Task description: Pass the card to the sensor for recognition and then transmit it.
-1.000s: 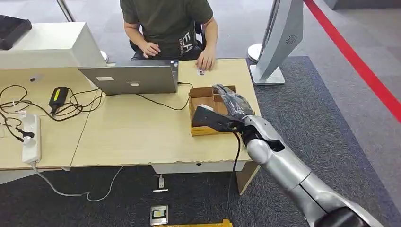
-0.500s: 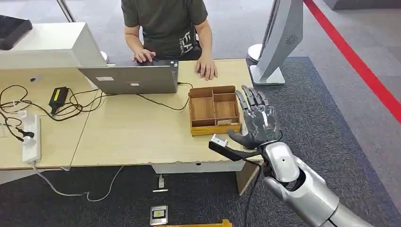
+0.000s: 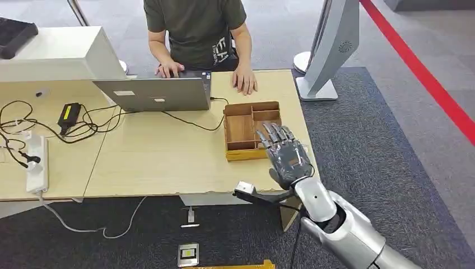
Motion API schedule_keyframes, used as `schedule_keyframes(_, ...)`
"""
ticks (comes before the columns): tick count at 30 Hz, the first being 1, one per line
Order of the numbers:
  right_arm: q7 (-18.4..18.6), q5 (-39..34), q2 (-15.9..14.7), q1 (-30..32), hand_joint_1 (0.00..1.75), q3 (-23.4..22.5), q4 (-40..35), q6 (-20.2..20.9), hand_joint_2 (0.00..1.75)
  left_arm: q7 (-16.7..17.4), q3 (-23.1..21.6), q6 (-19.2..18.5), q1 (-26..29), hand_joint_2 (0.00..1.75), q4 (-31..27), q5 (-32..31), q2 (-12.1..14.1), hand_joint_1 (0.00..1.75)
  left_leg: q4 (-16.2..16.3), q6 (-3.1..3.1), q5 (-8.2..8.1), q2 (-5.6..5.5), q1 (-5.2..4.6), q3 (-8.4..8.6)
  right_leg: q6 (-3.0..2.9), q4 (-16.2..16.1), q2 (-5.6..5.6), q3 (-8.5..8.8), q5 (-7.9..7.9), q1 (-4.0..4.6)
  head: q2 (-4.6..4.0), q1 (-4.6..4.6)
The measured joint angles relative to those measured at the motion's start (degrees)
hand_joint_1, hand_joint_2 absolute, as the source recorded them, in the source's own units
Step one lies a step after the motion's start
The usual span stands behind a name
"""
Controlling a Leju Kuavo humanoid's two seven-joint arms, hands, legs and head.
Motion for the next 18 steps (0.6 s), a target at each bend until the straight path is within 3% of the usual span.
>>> schedule_keyframes(9, -2.0, -7.5, 3.8, -4.2, 0.0, 1.0, 8.6, 0.0, 1.75, 0.0, 0.0, -0.8, 0.0, 0.0, 0.0, -1.2, 0.0, 0.0, 0.0, 0.0, 0.01, 0.0, 0.0, -0.02, 0.0, 0.0, 0.0, -0.01, 0.0, 0.0, 0.0, 0.02)
schedule_keyframes(18, -1.2, -8.2, 6.8, -9.3, 0.0, 2.2, 19.0, -0.2, 1.75, 0.5, -0.6, -0.9, 0.0, 0.0, 0.0, -1.8, 0.0, 0.0, 0.0, -0.01, 0.02, -0.01, 0.0, -0.01, 0.0, 0.0, -0.02, -0.02, 0.01, 0.0, 0.0, 0.02)
